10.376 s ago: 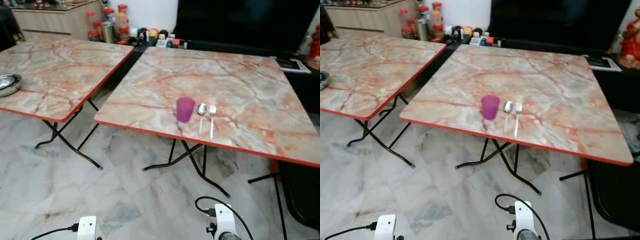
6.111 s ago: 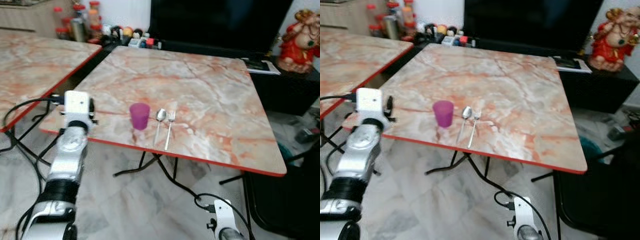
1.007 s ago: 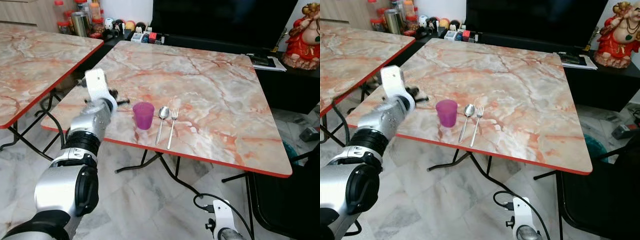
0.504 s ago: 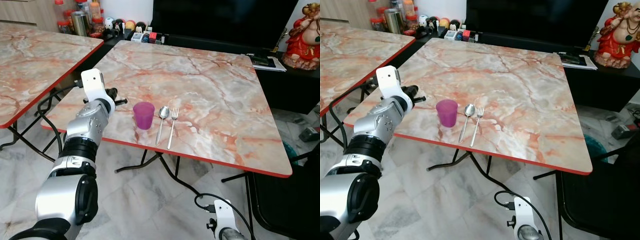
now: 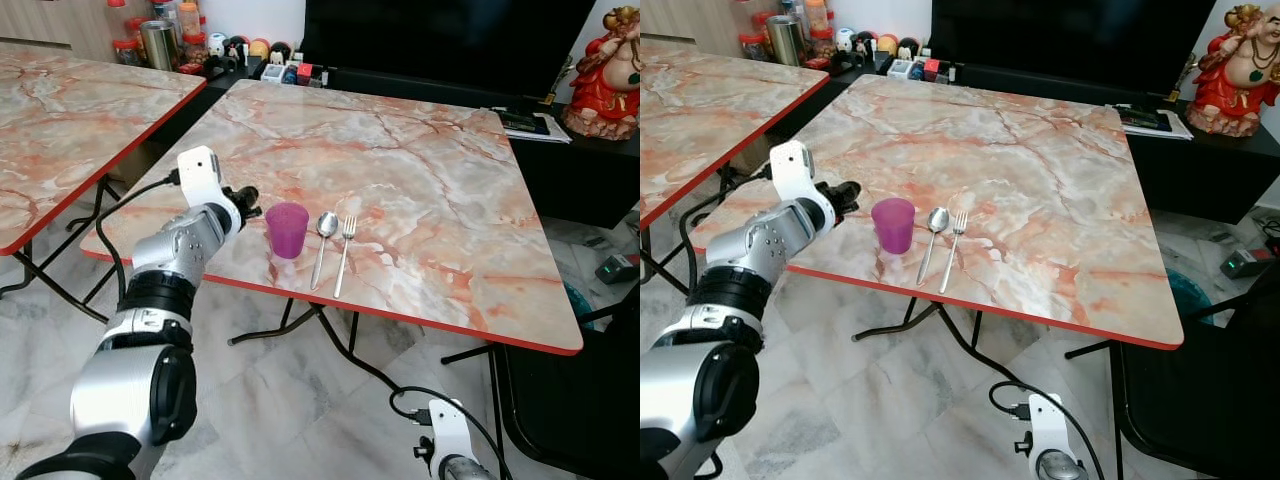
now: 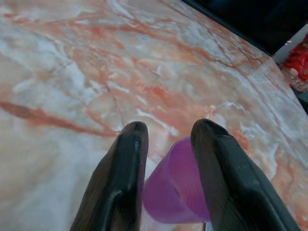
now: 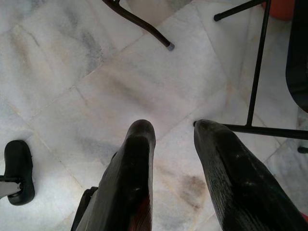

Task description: Setting the table

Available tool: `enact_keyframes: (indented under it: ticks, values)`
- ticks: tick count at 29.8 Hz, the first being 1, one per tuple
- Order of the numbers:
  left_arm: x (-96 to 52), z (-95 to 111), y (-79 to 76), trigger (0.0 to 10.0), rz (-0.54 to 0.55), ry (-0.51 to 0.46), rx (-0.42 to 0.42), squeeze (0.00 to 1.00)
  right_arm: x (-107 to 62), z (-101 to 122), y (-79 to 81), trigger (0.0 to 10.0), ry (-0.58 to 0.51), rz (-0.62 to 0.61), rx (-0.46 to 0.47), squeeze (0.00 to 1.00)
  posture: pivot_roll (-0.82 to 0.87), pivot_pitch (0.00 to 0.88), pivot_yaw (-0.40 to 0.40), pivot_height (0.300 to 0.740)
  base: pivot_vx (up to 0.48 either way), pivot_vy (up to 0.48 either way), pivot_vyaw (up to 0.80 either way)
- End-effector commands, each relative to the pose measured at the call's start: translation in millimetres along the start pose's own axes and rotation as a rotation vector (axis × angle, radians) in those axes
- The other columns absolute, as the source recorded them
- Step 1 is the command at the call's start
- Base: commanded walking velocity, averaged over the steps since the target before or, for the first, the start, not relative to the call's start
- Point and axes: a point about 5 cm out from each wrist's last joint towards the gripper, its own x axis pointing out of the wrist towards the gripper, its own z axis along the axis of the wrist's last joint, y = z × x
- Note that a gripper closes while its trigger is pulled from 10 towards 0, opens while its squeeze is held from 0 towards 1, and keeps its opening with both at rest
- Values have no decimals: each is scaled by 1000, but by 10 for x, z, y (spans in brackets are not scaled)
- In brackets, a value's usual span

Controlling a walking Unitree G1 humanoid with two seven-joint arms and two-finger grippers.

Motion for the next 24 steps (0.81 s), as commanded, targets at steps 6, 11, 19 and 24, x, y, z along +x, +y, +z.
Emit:
enact_keyframes:
  ticks: [6, 11, 19, 24]
  values:
    - [57, -39, -96, 10000, -48, 59, 15, 1000, 0, -5, -30, 10000, 4, -4, -1, 0, 14, 0, -74, 740, 0, 0, 0]
    - [95, -106, -179, 10000, -75, 91, 27, 1000, 0, -4, -23, 10000, 1, -2, 2, 0, 8, 0, -67, 740, 0, 0, 0]
    - [129, -174, -245, 10000, -58, 122, 98, 1000, 0, 0, -20, 10000, 1, -4, 9, 0, 5, 0, -66, 740, 0, 0, 0]
    - [144, -172, -250, 10000, -23, 119, 172, 0, 1, 1, -25, 10000, 2, -5, 8, 0, 10, 0, -68, 740, 0, 0, 0]
